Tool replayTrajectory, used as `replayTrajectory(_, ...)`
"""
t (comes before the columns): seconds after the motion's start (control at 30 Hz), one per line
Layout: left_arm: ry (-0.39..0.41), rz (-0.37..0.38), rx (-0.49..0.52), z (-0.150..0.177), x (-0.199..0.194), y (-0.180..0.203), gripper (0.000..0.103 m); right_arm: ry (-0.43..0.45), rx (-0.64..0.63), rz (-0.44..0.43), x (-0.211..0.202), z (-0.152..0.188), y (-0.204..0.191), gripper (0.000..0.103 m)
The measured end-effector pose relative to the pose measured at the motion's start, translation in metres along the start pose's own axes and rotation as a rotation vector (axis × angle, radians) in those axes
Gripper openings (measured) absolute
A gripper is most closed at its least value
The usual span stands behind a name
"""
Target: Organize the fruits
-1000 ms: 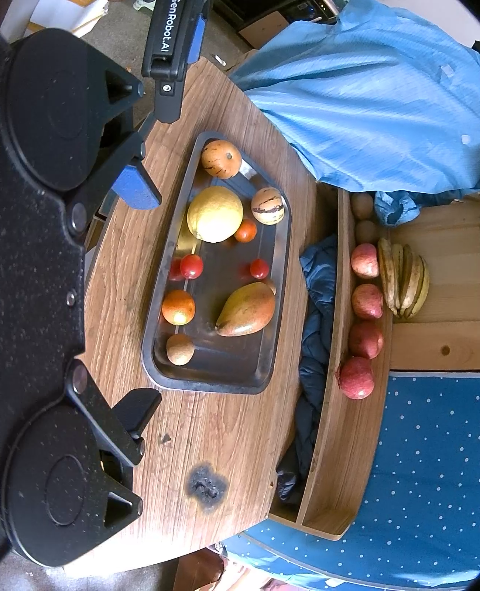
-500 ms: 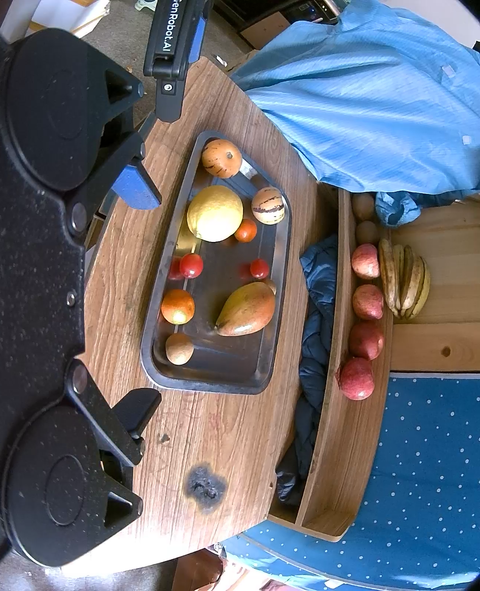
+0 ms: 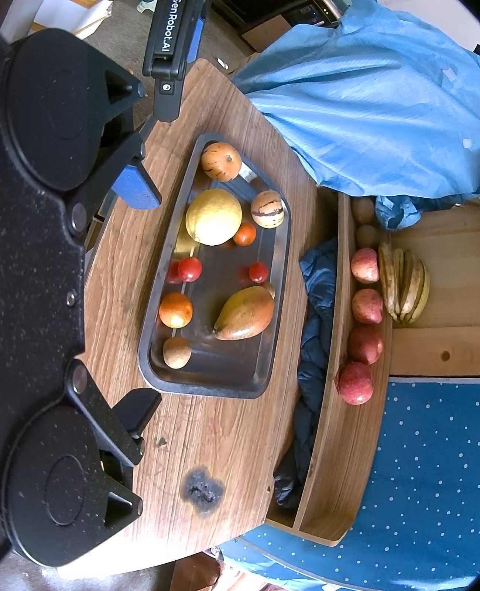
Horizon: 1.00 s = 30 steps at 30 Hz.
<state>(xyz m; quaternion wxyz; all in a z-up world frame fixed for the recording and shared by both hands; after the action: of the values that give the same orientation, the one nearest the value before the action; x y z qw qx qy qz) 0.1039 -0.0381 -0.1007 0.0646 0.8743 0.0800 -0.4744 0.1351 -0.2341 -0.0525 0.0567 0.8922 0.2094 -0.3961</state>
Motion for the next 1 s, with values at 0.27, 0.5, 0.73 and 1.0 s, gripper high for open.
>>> replayTrajectory(0.27, -0.004, 0.0, -0.008, 0.0001, 0.0006, -0.0006, 0.102, -0.003, -0.011, -0.012, 0.0012, -0.0017, -0.0016, 0.102)
replayTrajectory(0.5, -0.011, -0.005, -0.005, 0.0007, 0.0024, 0.0008, 0.102, -0.003, -0.012, -0.01, 0.0017, -0.0019, -0.0018, 0.102)
replayTrajectory(0.73, -0.008, -0.001, -0.006, 0.0008, 0.0019, 0.001, 0.102, -0.004, -0.01, -0.006, 0.0007, -0.0014, -0.0007, 0.102)
replayTrajectory(1.0, -0.006, 0.02, -0.031, 0.001, 0.0008, -0.0016, 0.102, -0.002, -0.011, -0.007, 0.0002, -0.0017, -0.001, 0.102)
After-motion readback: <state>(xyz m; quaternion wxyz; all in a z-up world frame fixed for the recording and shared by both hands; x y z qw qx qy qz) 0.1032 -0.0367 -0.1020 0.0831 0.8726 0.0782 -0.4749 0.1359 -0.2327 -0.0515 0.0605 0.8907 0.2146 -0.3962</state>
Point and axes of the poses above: each gripper's, at about its wrist camera, not at the fingertips, and x roughly the way its jaws point, y to its right, z to its underside, the point moved 8 cm from there along x, roughly the way its jaws point, and after that the axes turned 3 degrees about y, right-handed, at the moved point
